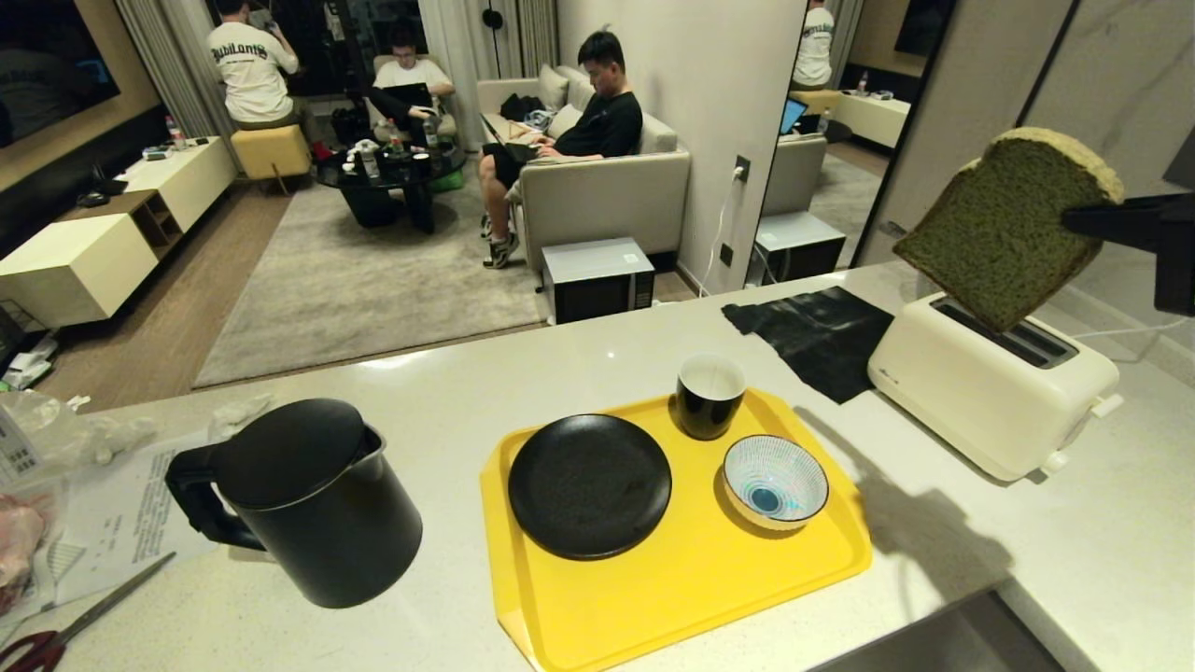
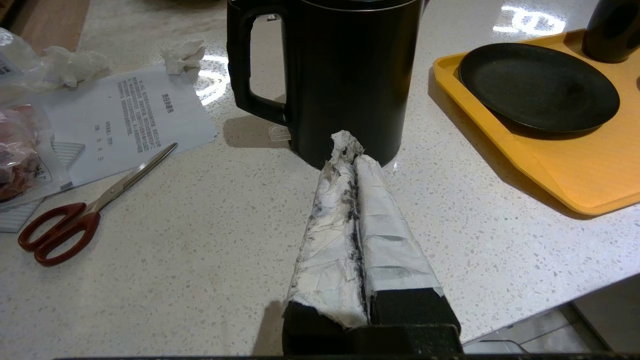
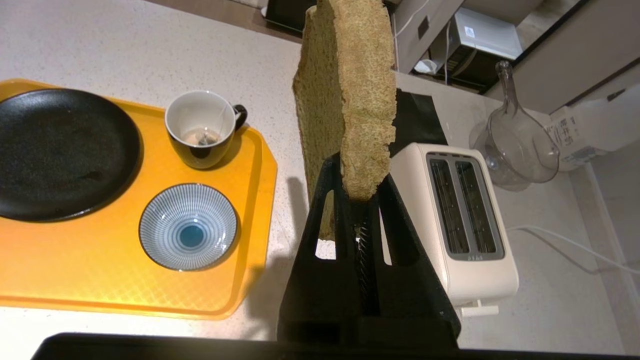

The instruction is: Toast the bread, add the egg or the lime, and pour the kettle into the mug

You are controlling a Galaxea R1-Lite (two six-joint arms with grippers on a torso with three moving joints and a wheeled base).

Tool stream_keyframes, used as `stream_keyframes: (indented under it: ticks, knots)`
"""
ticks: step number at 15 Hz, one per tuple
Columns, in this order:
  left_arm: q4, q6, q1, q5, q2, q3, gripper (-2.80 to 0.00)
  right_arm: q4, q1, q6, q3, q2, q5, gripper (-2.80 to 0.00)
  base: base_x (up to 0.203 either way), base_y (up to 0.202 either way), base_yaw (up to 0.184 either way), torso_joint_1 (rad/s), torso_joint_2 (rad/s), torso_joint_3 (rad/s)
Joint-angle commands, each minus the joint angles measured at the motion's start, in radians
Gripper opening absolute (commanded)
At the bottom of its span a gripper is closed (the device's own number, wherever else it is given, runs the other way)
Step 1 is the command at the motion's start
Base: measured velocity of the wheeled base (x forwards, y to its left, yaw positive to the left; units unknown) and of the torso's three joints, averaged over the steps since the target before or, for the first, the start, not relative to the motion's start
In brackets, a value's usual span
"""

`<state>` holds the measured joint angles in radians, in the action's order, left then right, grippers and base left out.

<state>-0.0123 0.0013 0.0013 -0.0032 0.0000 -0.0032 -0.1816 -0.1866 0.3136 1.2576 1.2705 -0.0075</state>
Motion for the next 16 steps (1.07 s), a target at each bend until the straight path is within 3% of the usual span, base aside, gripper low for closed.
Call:
stream_keyframes:
  ticks: [1, 16]
  knots:
    - [0.0, 0.0, 0.0, 0.0, -0.003, 0.0, -2.8, -0.002, -0.003, 0.003, -0.01, -0.012, -0.01, -2.8, 0.0, 0.0, 0.0, 0.0, 0.0, 0.0]
    - [0.0, 0.0, 0.0, 0.0, -0.003, 0.0, -2.8, 0.004, -0.001, -0.011, -0.052, -0.007, -0.012, -2.8, 0.0, 0.0, 0.0, 0.0, 0.0, 0.0]
